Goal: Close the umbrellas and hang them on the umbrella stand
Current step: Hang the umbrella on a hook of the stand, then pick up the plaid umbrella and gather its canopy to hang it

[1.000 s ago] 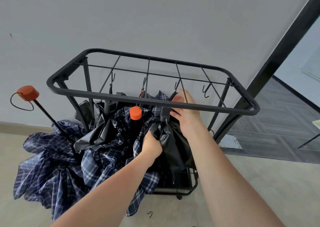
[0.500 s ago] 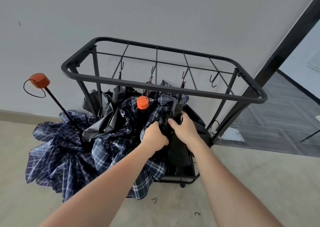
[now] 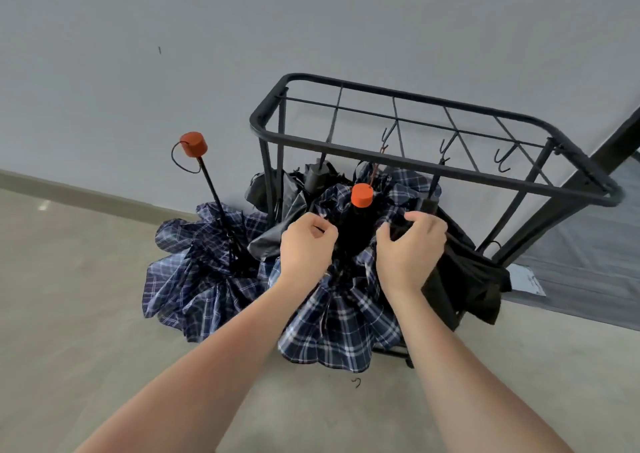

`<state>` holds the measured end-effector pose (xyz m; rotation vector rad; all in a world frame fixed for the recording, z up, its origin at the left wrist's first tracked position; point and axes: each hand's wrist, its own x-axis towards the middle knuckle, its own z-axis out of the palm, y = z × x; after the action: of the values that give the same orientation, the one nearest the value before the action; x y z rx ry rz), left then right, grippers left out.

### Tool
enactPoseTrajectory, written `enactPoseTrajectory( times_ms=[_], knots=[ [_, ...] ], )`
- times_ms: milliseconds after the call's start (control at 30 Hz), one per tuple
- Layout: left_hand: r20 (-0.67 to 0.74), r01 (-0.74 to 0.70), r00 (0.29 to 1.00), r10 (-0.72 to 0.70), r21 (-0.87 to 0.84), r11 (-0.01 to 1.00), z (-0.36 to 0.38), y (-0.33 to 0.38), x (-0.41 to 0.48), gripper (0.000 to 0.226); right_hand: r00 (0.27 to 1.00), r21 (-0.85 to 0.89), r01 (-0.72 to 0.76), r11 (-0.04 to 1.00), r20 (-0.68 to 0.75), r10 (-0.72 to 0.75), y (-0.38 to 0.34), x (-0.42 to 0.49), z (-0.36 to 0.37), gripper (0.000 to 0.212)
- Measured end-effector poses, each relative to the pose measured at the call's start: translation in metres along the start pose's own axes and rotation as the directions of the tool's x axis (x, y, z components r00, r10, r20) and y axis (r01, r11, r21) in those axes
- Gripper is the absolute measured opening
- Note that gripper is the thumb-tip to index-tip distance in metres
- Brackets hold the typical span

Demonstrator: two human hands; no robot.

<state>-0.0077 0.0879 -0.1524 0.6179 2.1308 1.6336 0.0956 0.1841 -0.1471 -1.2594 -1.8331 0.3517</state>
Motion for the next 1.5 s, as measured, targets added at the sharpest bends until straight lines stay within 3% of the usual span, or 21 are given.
enactPoseTrajectory(
  times_ms=[100, 167, 267, 333, 433, 500, 700, 867, 1000, 1167, 1500],
  knots=[
    [-0.094, 0.037, 0.995, -0.040, -0.032, 0.999, -0.038, -0.017, 0.008, 0.010, 0.980, -0.043, 0.178, 0.983, -0.078, -0.181, -0.021, -0.021, 0.007, 0.015],
    [-0.201, 0.058, 0.978, -0.062, -0.027, 0.998, -0.067, -0.029, 0.018, 0.012, 0.968, -0.002, 0.249, 0.968, -0.044, -0.249, -0.036, -0.033, 0.012, 0.011],
    [-0.387, 0.116, 0.914, -0.119, -0.031, 0.993, -0.109, -0.041, 0.041, 0.016, 0.944, 0.141, 0.308, 0.941, 0.075, -0.320, -0.054, -0.046, 0.021, 0.038],
    [-0.428, 0.156, 0.888, -0.167, -0.061, 0.986, -0.132, -0.045, 0.061, 0.028, 0.916, 0.202, 0.337, 0.920, 0.154, -0.369, -0.066, -0.053, 0.025, 0.053],
    [-0.328, 0.179, 0.925, -0.193, -0.074, 0.981, -0.154, -0.040, 0.089, 0.063, 0.864, 0.251, 0.360, 0.899, 0.274, -0.422, -0.078, -0.062, 0.026, 0.060],
    [-0.238, 0.152, 0.957, -0.167, -0.077, 0.985, -0.162, -0.035, 0.104, 0.069, 0.828, 0.272, 0.382, 0.883, 0.323, -0.458, -0.085, -0.067, 0.023, 0.062],
    [-0.052, 0.116, 0.991, -0.126, -0.172, 0.978, -0.165, -0.009, 0.119, 0.051, 0.786, 0.320, 0.383, 0.866, 0.380, -0.488, -0.093, -0.074, 0.007, 0.061],
    [-0.079, 0.087, 0.992, -0.098, -0.130, 0.988, -0.158, -0.002, 0.116, 0.018, 0.770, 0.323, 0.365, 0.873, 0.423, -0.478, -0.094, -0.074, 0.003, 0.059],
    [-0.130, -0.019, 0.991, 0.004, -0.109, 0.994, -0.166, 0.002, 0.101, 0.024, 0.705, 0.327, 0.291, 0.899, 0.562, -0.433, -0.106, -0.080, 0.013, 0.049],
    [-0.110, -0.133, 0.986, 0.127, -0.045, 0.990, -0.196, 0.017, 0.083, 0.026, 0.632, 0.337, 0.137, 0.932, 0.694, -0.344, -0.135, -0.095, 0.031, 0.014],
    [-0.133, -0.383, 0.917, 0.376, -0.030, 0.923, -0.271, 0.105, 0.031, 0.025, 0.394, 0.262, -0.057, 0.963, 0.892, -0.220, -0.152, -0.161, 0.082, 0.066]
  ],
)
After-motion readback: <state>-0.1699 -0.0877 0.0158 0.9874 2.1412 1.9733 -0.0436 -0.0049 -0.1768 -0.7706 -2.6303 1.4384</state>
